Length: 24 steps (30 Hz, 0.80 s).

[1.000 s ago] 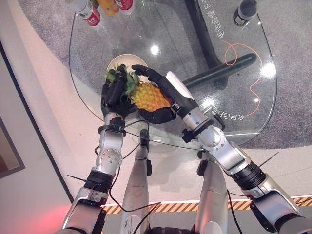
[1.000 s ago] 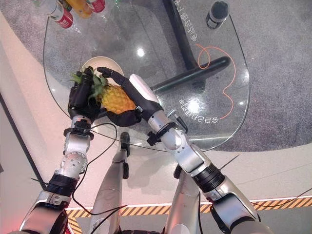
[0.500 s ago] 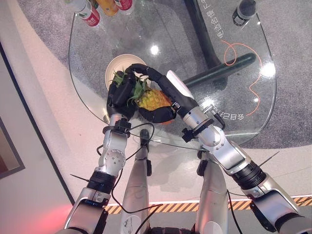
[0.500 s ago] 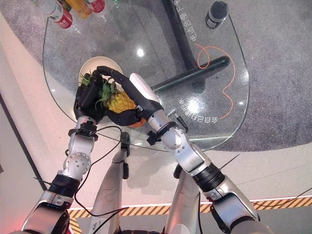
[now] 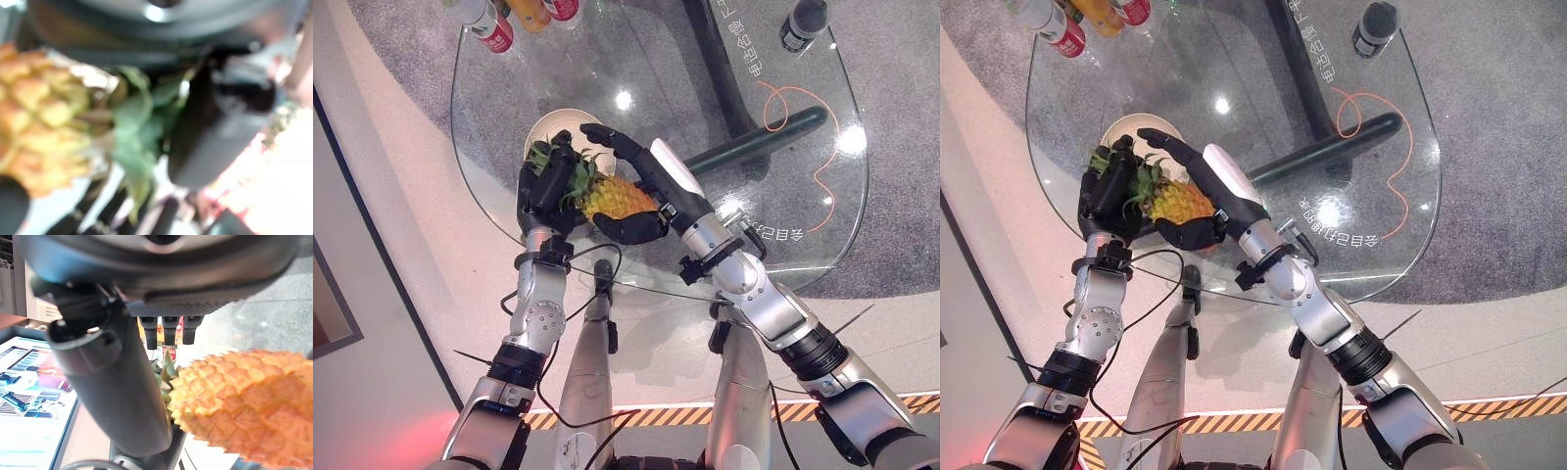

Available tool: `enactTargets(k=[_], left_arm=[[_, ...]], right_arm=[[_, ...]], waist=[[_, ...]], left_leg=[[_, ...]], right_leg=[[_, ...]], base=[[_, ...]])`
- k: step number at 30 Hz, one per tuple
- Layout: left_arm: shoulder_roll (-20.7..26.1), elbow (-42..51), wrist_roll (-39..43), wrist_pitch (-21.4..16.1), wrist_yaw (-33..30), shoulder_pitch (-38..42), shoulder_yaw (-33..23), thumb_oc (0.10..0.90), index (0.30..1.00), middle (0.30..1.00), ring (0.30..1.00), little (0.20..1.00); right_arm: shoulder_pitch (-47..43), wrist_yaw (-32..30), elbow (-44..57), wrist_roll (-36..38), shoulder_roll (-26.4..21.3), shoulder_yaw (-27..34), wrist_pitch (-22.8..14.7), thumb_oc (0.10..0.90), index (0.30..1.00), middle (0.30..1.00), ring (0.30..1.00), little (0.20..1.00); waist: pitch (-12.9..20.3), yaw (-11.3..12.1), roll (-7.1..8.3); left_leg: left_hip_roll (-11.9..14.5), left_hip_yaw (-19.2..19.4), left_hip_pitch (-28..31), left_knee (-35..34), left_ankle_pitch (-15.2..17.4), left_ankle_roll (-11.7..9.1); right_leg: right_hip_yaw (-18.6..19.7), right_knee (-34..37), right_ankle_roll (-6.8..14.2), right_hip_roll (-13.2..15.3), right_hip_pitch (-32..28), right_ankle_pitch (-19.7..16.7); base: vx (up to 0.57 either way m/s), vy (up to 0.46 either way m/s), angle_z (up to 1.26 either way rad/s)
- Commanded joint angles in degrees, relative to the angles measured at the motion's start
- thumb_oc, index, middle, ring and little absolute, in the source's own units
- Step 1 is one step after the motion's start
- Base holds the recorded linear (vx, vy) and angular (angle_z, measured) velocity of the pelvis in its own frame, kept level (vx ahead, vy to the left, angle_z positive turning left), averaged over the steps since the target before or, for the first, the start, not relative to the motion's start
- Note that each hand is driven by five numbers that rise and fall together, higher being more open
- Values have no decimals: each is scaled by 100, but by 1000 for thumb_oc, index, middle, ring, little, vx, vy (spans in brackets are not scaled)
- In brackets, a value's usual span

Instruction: Pick up the fruit to the plate

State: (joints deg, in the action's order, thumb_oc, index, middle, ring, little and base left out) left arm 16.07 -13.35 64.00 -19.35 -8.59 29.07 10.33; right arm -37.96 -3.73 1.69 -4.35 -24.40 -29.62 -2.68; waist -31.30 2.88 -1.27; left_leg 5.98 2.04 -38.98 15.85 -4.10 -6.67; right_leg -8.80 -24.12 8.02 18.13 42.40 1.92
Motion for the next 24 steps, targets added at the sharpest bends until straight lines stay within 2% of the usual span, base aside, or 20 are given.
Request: enactTargets(k=[1, 16, 24], left_arm=[[-76, 1107, -425, -777, 61, 414, -312, 100, 300, 300, 300, 200], [-130, 1313, -838, -1289, -121, 423, -504, 100, 300, 300, 300, 200], [-134, 1524, -985, -1386, -177, 428, -558, 100, 300, 300, 300, 200]], right_arm=[[-441, -221, 1135, 96, 318, 283, -727, 800, 900, 900, 900, 900], [-361, -557, 1157, 36, 361, 519, -816, 800, 900, 900, 900, 900], [-272, -755, 1201, 17, 403, 708, -844, 800, 900, 900, 900, 900]], waist=[[150, 6, -250], [150, 3, -232], [150, -10, -222]], left_leg=[[67, -127, -18, 42, -57, 190], [76, -117, 13, 48, -35, 196], [84, -106, 88, 2, -25, 198]], right_leg=[[204, 329, 75, -39, -269, -540], [217, 302, 65, -49, -287, -518], [212, 328, 73, -51, -350, -516]], base=[[0, 0, 0], [0, 0, 0], [0, 0, 0]])
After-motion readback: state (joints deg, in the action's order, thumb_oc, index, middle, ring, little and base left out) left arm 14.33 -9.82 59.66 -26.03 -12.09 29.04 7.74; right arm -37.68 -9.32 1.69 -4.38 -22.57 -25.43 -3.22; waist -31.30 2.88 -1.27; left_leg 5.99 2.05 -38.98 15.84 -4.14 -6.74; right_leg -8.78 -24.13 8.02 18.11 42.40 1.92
